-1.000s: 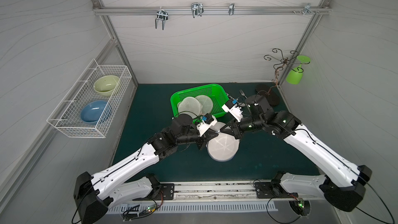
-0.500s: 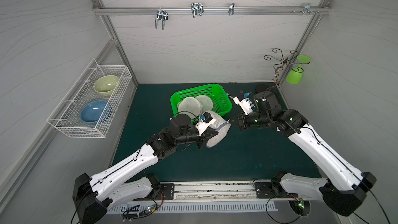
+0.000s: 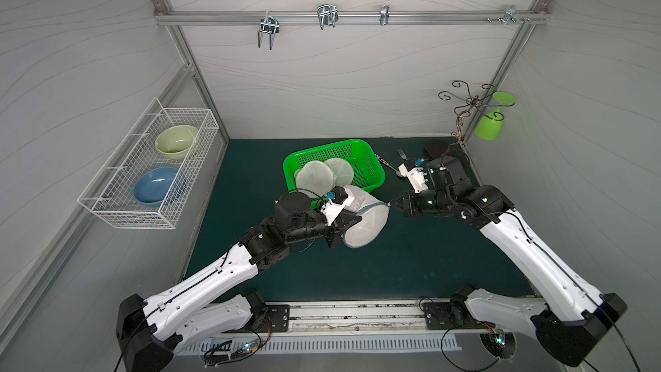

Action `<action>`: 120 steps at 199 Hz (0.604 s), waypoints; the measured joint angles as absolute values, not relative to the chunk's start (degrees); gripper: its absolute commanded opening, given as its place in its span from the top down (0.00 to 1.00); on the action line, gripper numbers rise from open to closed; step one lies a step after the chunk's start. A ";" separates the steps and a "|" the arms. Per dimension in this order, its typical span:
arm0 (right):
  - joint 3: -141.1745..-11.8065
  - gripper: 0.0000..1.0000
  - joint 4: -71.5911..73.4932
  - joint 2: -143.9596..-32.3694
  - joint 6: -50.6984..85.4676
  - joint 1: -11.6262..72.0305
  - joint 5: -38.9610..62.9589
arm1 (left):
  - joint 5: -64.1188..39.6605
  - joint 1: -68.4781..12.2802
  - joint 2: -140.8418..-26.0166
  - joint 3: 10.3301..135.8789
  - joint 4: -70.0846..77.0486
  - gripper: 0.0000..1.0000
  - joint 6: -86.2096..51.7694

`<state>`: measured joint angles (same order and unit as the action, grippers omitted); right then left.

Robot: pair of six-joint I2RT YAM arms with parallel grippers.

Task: Turn the laundry bag inside out
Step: Zip the zipper on the laundry bag.

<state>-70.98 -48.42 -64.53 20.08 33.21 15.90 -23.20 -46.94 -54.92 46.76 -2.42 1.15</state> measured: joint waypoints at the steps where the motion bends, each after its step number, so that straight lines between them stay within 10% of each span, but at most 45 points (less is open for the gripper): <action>1: -70.89 1.00 -48.42 -64.53 20.08 33.21 15.88 | -23.20 -46.94 -54.89 46.76 -2.37 1.00 1.10; 120: -67.11 1.00 -48.45 -64.10 20.08 32.84 16.86 | -23.38 -46.94 -54.83 46.04 -0.01 1.00 -0.43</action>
